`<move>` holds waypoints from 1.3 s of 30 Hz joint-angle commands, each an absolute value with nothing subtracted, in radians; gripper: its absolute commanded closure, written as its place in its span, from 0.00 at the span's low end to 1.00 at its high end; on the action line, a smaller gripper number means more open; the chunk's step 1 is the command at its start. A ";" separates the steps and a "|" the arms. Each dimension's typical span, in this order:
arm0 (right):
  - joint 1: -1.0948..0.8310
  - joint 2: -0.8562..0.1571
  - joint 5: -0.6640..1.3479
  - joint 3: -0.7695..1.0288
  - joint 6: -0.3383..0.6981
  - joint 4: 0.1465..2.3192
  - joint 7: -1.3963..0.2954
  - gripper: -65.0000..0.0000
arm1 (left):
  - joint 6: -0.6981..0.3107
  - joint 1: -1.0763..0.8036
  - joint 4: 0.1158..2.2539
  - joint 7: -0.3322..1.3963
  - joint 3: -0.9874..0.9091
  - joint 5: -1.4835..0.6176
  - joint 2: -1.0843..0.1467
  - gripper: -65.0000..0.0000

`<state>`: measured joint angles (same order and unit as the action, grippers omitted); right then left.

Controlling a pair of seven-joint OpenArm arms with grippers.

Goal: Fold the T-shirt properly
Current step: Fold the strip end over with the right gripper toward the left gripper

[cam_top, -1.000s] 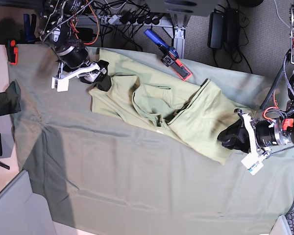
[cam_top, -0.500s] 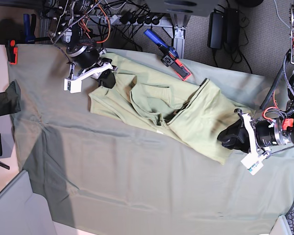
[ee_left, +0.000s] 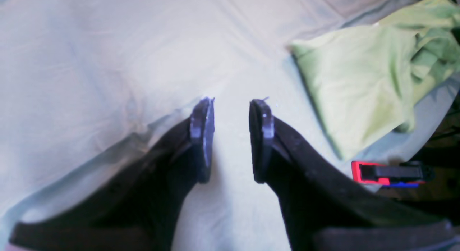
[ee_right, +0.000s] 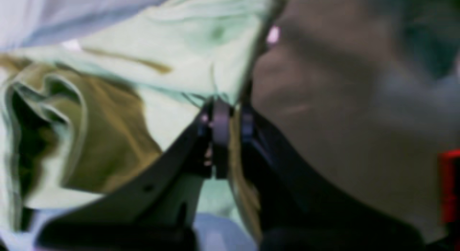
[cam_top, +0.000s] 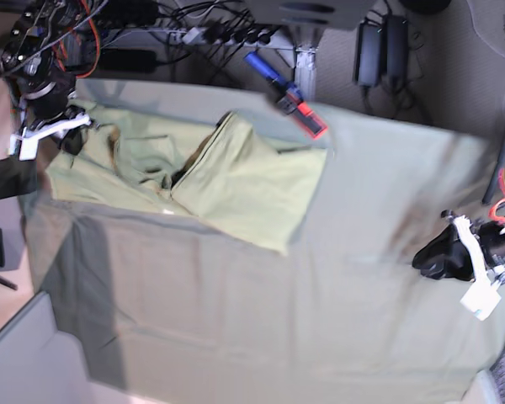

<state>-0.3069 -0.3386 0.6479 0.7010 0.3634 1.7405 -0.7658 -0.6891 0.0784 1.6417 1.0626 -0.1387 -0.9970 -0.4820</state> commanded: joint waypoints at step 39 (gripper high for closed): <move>-0.187 0.003 0.287 -0.172 0.453 1.982 -0.729 0.33 | -0.698 0.075 1.660 1.059 -0.145 -1.032 -0.532 0.74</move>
<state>-0.1982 -0.0002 0.2699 -0.1696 0.3862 1.9625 -0.7555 -0.6891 0.0582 1.6421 1.0740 -0.1379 -1.0092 -0.5156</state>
